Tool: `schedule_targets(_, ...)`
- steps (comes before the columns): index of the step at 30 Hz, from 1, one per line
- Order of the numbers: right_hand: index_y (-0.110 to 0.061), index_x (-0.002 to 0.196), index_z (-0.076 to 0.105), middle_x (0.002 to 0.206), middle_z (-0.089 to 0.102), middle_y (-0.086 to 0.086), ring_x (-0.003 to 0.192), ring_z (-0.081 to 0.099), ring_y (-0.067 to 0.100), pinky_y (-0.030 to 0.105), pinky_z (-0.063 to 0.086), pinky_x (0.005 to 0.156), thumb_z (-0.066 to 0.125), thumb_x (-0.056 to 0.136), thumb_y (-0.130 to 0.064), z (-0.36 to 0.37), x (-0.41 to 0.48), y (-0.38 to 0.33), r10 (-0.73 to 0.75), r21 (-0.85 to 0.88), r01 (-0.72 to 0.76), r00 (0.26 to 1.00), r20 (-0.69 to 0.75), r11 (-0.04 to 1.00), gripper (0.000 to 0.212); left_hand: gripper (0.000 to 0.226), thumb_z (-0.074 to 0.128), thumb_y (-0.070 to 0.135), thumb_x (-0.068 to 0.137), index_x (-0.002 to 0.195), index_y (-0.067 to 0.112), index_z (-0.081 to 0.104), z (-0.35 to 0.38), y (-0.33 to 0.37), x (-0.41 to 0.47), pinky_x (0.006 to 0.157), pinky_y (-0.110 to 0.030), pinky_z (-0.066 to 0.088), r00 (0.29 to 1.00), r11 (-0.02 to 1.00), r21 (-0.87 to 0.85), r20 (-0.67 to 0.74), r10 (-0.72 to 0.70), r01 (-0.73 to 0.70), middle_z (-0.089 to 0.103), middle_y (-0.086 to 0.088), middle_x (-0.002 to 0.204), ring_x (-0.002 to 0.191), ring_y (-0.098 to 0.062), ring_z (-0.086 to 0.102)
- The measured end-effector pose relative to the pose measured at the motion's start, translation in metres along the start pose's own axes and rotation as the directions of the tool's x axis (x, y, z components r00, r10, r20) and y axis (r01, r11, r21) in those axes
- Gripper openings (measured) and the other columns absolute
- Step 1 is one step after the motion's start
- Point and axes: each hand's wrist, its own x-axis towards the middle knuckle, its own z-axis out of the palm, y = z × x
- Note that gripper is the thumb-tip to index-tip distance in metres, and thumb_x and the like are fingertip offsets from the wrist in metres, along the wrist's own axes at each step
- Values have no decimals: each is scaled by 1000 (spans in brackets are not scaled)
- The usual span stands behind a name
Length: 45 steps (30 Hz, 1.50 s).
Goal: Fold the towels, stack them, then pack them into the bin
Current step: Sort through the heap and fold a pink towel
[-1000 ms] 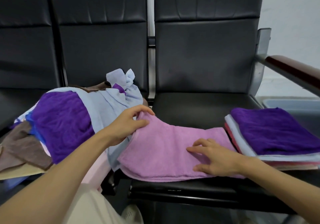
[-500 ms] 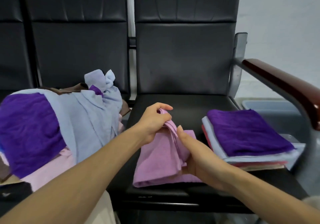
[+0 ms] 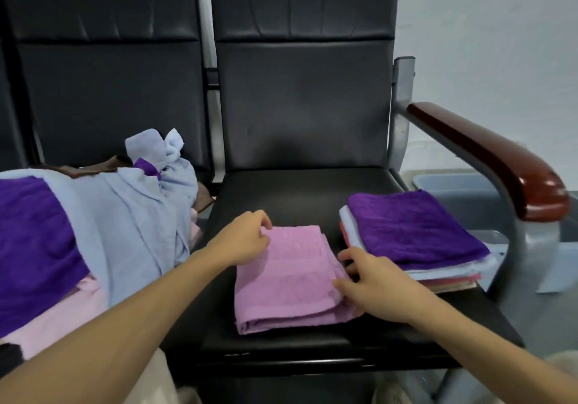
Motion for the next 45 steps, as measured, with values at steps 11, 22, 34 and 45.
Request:
schedule_targets(11, -2, 114, 56, 121, 57, 15, 108, 58, 31, 34, 45, 79, 41, 100, -38, 22, 38, -24, -25, -526, 1, 999, -38, 851, 41, 32, 49, 46, 94, 92, 15, 57, -9, -30, -22, 50, -21, 44, 875, 958, 121, 389, -287, 261, 63, 2, 85, 55, -11, 61)
schedule_targets(22, -6, 106, 61, 115, 64, 11, 105, 59, 27, 30, 44, 82, 46, 95, -49, 33, 56, -25, 156, -440, -64, 972, 175, 895, 47, 22, 59, 25, 91, 104, 15, 44, -3, -27, -39, 58, -21, 55, 922, 888, -337, 332, -199, 313, 58, 0, 100, 85, -12, 62)
schedule_targets(34, -13, 122, 34, 116, 54, 2, 103, 57, 21, 27, 40, 82, 59, 91, -17, 25, 52, -29, -79, 260, 117, 985, -150, 959, 40, 28, 57, 21, 92, 113, 18, 40, -13, -28, -44, 60, -21, 51, 972, 864, -458, 191, -134, 209, 55, -2, 110, 94, -12, 60)
schedule_targets(45, -24, 124, 39, 94, 60, -4, 81, 56, 20, 32, 38, 68, 56, 93, -16, -81, 32, 23, -132, 141, 265, 792, -596, 954, 37, 28, 61, 16, 90, 112, 19, 43, -9, 79, -1, 81, -34, 56, 971, 719, -671, -238, 23, -182, 60, 1, 107, 97, -12, 63)
